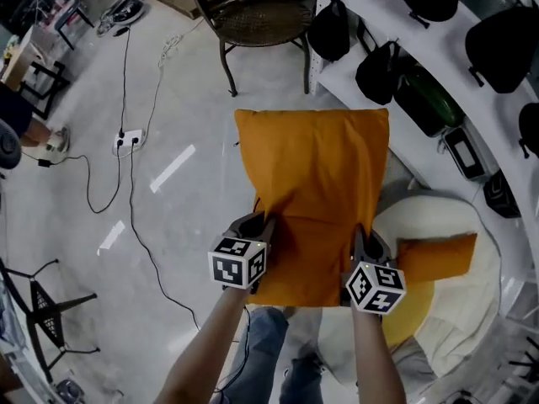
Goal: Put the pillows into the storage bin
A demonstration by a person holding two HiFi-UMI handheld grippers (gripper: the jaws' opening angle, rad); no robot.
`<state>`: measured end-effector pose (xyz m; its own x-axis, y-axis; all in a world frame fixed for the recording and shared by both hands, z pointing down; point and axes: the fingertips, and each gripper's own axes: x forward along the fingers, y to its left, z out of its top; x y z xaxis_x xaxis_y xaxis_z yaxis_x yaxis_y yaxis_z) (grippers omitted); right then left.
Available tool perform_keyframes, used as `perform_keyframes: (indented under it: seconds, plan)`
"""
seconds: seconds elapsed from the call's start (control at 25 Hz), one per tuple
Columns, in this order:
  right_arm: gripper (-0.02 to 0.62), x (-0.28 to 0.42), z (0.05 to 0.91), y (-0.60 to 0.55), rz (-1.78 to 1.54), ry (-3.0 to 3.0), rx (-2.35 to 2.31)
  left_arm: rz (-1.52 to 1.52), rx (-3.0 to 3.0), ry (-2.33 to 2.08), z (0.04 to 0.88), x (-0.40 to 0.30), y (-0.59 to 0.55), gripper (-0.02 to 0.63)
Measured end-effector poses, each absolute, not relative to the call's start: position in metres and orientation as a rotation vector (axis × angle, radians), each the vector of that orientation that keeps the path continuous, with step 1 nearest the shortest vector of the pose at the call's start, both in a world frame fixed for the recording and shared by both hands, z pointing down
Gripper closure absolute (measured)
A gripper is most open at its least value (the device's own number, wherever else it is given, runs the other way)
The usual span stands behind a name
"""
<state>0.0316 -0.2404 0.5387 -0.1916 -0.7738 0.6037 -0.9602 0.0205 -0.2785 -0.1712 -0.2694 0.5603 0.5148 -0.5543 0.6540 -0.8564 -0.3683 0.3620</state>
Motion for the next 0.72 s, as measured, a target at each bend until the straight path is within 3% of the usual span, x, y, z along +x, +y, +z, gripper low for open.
perform_keyframes:
  seconds: [0.28,0.72]
  plan:
    - [0.584,-0.03,0.595,-0.29,0.961,-2.045,1.713,0.593,2.015,-1.201,0.615,-0.235,-0.313,0.541]
    - [0.58,-0.041,0.704,-0.311,1.008,-1.953,1.647,0.694,1.948,-1.182,0.721,-0.249,-0.329,0.541]
